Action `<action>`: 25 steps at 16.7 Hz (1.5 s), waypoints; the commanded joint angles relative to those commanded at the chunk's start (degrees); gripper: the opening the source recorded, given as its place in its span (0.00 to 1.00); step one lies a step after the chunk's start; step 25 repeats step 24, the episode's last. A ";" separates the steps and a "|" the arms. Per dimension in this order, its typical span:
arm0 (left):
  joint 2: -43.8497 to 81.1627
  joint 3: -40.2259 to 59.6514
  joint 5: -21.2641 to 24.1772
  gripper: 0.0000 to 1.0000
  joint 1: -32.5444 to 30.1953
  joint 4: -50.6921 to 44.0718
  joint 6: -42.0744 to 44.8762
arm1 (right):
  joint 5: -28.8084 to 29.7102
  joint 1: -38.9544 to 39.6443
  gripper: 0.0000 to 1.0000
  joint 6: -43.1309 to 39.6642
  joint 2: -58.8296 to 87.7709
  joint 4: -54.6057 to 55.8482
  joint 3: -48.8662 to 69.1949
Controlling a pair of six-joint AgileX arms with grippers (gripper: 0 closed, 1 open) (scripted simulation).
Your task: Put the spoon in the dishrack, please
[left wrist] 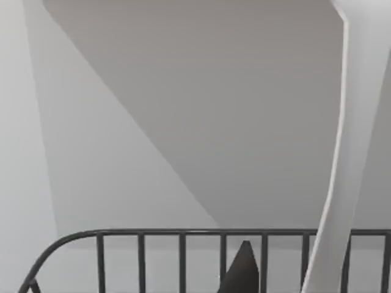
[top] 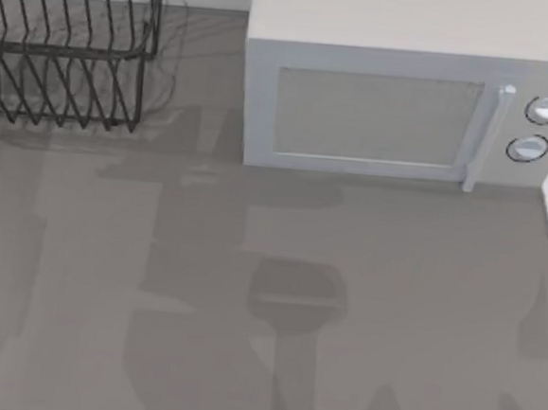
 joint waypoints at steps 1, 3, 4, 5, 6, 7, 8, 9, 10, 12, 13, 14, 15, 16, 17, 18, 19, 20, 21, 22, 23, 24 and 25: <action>0.30 -0.14 -0.06 0.00 -0.07 0.39 -0.01 | 0.00 0.00 1.00 0.00 0.00 0.00 0.00; 0.30 -0.14 -0.06 0.00 -0.07 0.39 -0.01 | 0.00 0.00 1.00 0.00 0.00 0.00 0.00; 0.30 -0.14 -0.06 0.00 -0.07 0.39 -0.01 | 0.00 0.00 1.00 0.00 0.00 0.00 0.00; 0.30 -0.14 -0.06 0.00 -0.07 0.39 -0.01 | 0.00 0.00 1.00 0.00 0.00 0.00 0.00; 0.30 -0.14 -0.06 0.08 -0.07 0.39 -0.01 | 0.00 0.00 1.00 0.00 0.00 0.00 0.00; 0.30 -0.14 -0.06 0.15 -0.07 0.39 -0.01 | 0.00 0.00 1.00 0.00 0.00 0.00 0.00; 0.30 -0.14 -0.06 0.23 -0.07 0.39 -0.01 | 0.00 0.00 1.00 0.00 0.00 0.00 0.00; 0.30 -0.14 -0.06 0.30 -0.07 0.39 -0.01 | 0.00 0.00 1.00 0.00 0.00 0.00 0.00; 0.30 -0.14 -0.06 0.38 -0.07 0.39 -0.01 | 0.00 0.00 1.00 0.00 0.00 0.00 0.00; 0.30 -0.14 -0.06 0.53 -0.07 0.39 -0.01 | 0.00 0.00 1.00 0.00 0.00 0.00 0.00; 0.30 -0.14 -0.06 0.60 -0.07 0.39 -0.01 | 0.00 0.00 1.00 0.00 0.00 0.00 0.00; 0.30 -0.14 -0.06 0.68 -0.07 0.39 -0.01 | 0.00 0.00 1.00 0.00 0.00 0.00 0.00; 0.30 -0.14 -0.06 0.75 -0.07 0.39 -0.01 | 0.00 0.00 1.00 0.00 0.00 0.00 0.00; 0.30 -0.14 -0.06 0.83 -0.07 0.39 -0.01 | 0.00 0.00 1.00 0.00 0.00 0.00 0.00; 0.30 -0.14 -0.06 0.90 -0.07 0.39 -0.01 | 0.00 0.00 1.00 0.00 0.00 0.00 0.00; 0.30 -0.14 -0.06 0.98 -0.07 0.39 -0.01 | 0.00 0.00 1.00 0.00 0.00 0.00 0.00; 0.30 -0.14 -0.06 1.00 -0.07 0.39 -0.01 | 0.00 0.00 1.00 0.00 0.00 0.00 0.00; 0.30 -0.14 -0.06 1.00 -0.07 0.39 -0.01 | 0.00 0.00 1.00 0.00 0.00 0.00 0.00; 0.30 -0.14 -0.06 1.00 -0.07 0.39 -0.01 | 0.00 0.00 1.00 0.00 0.00 0.00 0.00; 0.30 -0.14 -0.06 1.00 -0.07 0.39 -0.01 | 0.00 0.00 1.00 0.00 0.00 0.00 0.00; 0.30 -0.14 -0.06 1.00 -0.07 0.39 -0.01 | 0.00 0.00 1.00 0.00 0.00 0.00 0.00; 0.30 -0.14 -0.06 1.00 -0.07 0.39 -0.01 | 0.00 0.00 1.00 0.00 0.00 0.00 0.00; 0.30 -0.14 -0.06 1.00 -0.07 0.39 -0.01 | 0.00 0.00 1.00 0.00 0.00 0.00 0.00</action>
